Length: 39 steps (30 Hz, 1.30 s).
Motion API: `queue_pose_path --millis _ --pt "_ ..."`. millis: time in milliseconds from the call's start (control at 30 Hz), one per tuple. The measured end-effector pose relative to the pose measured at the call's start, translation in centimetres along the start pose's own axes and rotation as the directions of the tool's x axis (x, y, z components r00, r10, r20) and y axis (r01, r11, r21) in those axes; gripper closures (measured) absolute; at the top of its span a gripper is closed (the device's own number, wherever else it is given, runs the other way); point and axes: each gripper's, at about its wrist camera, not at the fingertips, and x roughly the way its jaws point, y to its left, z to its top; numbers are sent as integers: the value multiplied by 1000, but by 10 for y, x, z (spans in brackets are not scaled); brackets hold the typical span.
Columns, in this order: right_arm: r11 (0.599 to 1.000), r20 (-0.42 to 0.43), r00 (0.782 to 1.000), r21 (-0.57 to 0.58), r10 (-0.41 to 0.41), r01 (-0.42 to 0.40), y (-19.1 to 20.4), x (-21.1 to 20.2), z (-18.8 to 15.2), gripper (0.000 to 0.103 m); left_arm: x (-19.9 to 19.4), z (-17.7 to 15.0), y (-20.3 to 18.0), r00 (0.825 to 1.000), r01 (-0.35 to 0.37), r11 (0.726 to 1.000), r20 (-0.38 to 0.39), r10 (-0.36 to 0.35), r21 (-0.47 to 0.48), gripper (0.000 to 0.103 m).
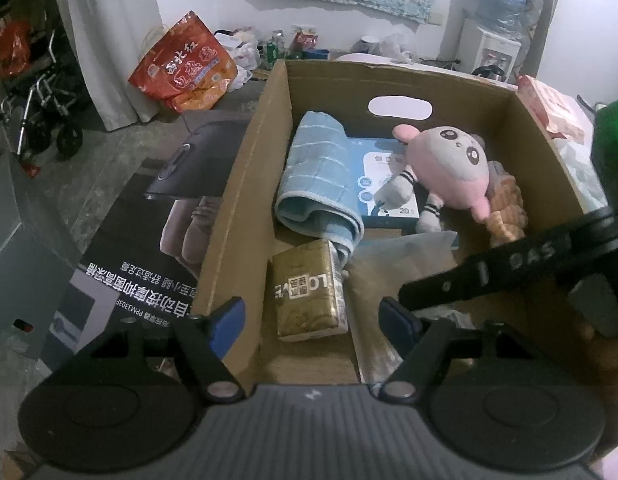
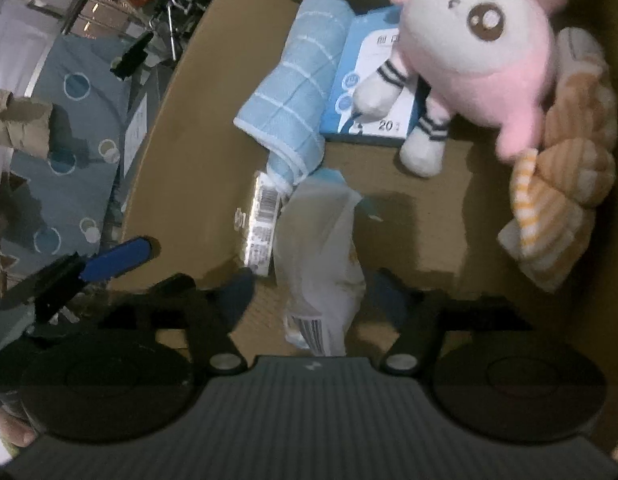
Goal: Organize soft objects
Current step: 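Withdraw both tools from the box back toward the bed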
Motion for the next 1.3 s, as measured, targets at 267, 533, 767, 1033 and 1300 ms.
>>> queue_pose_path --millis 267,533,767,1033,1300 --pt "997 136 988 -48 73 -67 7 -54 -2 22 -17 0 -15 999 33 999 18 -33 -13 22" --pt "977 306 929 -115 209 -182 -2 -151 -50 19 -62 -11 -56 988 97 993 116 -104 61 13" --pt "966 447 857 -103 257 -235 -52 -217 -128 13 -87 -18 -106 975 140 976 150 -165 164 13" --pt "981 618 776 38 128 -192 -147 -287 -208 11 -96 -22 -184 954 184 930 171 -247 317 13" --pt "985 727 683 159 -69 -69 -225 -323 -234 11 -86 -13 -297 918 100 809 259 -299 579 13"
